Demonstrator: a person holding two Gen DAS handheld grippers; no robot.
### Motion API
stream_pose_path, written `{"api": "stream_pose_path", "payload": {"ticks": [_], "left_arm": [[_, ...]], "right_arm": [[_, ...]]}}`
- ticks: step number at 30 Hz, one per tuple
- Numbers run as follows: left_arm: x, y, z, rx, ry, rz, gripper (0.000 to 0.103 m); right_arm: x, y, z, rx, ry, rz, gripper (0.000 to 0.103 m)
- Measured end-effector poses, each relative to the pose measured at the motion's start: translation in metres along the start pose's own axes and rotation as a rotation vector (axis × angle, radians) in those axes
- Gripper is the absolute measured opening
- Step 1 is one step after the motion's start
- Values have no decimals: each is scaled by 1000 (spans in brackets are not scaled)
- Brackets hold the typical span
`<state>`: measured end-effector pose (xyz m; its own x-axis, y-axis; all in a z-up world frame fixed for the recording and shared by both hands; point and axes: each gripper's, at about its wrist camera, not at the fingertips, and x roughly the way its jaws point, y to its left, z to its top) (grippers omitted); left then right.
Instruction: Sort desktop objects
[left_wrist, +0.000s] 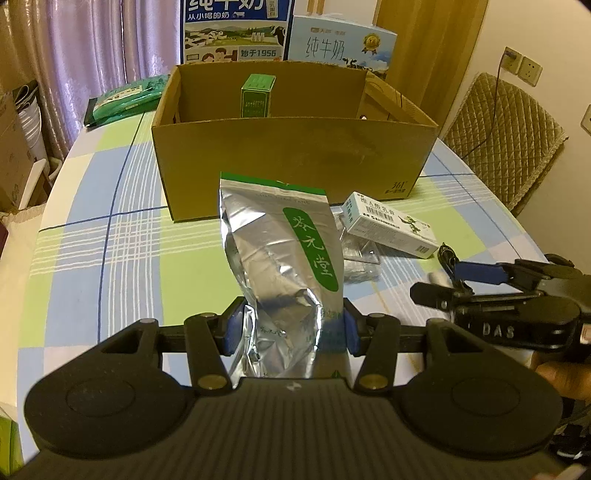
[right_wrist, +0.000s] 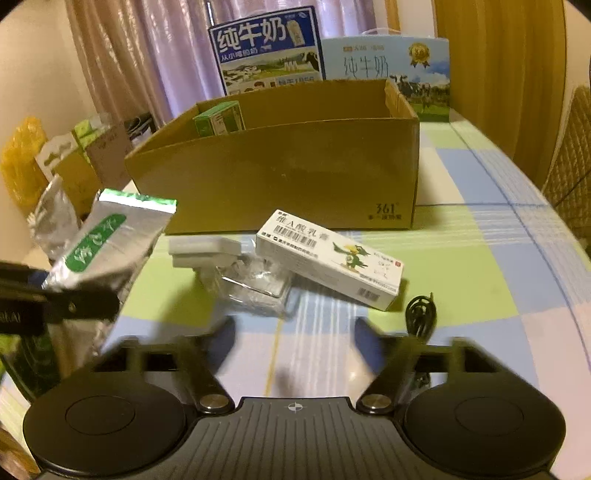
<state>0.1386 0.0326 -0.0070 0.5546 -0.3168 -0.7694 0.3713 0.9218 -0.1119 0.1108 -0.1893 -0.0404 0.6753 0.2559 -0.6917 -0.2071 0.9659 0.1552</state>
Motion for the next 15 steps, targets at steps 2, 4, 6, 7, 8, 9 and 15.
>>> {"api": "stream_pose_path", "payload": {"ticks": [2, 4, 6, 7, 8, 9, 15], "left_arm": [[2, 1, 0, 1, 2, 1, 47], [3, 1, 0, 3, 5, 4, 47], [6, 0, -1, 5, 9, 4, 47], [7, 0, -1, 7, 13, 3, 47], [9, -2, 0, 12, 16, 5, 47], [10, -4, 1, 20, 17, 8, 47], [14, -16, 11, 49, 2, -16, 47]], "right_arm": [[3, 0, -4, -32, 11, -27, 71], [6, -7, -9, -18, 27, -40, 71], [5, -15, -15, 4, 25, -63, 71], [3, -19, -17, 9, 23, -77, 71], [2, -22, -19, 13, 19, -89, 71], [1, -26, -21, 16, 16, -98, 71], [5, -37, -25, 51, 17, -106, 70]]}}
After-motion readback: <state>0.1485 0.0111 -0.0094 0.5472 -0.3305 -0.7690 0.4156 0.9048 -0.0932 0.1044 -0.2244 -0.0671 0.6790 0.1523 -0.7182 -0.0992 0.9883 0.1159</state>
